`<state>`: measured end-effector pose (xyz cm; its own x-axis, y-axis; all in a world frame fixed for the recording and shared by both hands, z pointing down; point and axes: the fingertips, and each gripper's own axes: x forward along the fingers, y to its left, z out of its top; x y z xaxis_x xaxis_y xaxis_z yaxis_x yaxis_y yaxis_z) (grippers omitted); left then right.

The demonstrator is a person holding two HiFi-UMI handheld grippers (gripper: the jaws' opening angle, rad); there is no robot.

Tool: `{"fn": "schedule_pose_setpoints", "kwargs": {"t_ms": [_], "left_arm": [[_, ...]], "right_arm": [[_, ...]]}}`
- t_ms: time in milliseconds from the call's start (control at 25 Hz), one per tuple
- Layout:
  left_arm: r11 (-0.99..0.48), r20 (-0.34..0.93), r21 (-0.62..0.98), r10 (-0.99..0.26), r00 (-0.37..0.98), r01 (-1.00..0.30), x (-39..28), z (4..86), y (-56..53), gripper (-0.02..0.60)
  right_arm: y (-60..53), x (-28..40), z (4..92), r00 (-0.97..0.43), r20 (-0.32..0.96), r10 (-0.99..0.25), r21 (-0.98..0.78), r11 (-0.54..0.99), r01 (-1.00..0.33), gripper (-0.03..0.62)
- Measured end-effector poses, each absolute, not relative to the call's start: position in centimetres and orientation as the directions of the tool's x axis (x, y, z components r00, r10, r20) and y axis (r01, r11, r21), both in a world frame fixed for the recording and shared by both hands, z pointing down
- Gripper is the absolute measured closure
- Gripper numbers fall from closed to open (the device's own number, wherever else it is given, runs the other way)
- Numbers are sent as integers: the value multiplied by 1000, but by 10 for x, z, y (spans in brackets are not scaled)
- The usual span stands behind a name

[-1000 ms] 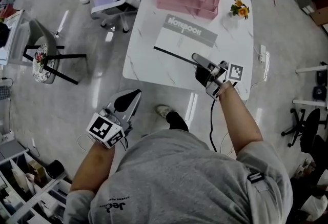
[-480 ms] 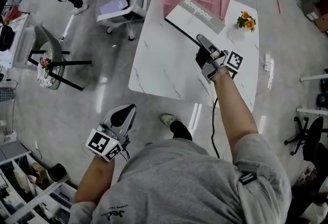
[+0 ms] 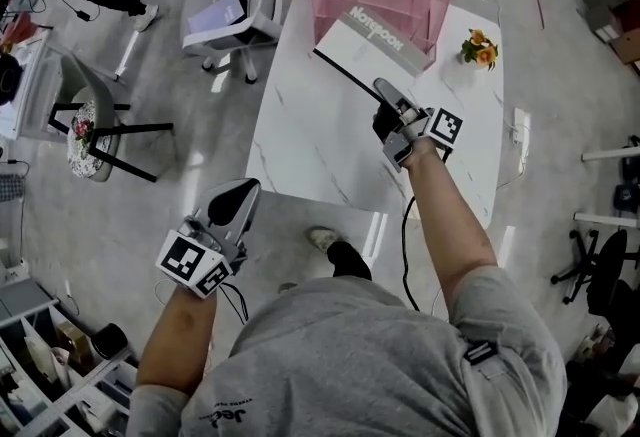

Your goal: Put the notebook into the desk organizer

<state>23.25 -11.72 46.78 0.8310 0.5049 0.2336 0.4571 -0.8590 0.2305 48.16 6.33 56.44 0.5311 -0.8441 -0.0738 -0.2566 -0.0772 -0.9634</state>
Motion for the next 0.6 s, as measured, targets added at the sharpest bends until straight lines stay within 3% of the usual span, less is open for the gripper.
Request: {"fn": "schedule_pose_setpoints", "kwargs": {"t_ms": [320,600], "left_arm": [[-827,209,205,560,802,524,277,459,-102,525],[-813,188,209,579,793,544,309,456,-89,525]], "right_arm": [[67,486,575,522,-30,-853,-959,-122,-255,584],[67,506,553,560,-97,-823,-959,-73,-274,585]]}}
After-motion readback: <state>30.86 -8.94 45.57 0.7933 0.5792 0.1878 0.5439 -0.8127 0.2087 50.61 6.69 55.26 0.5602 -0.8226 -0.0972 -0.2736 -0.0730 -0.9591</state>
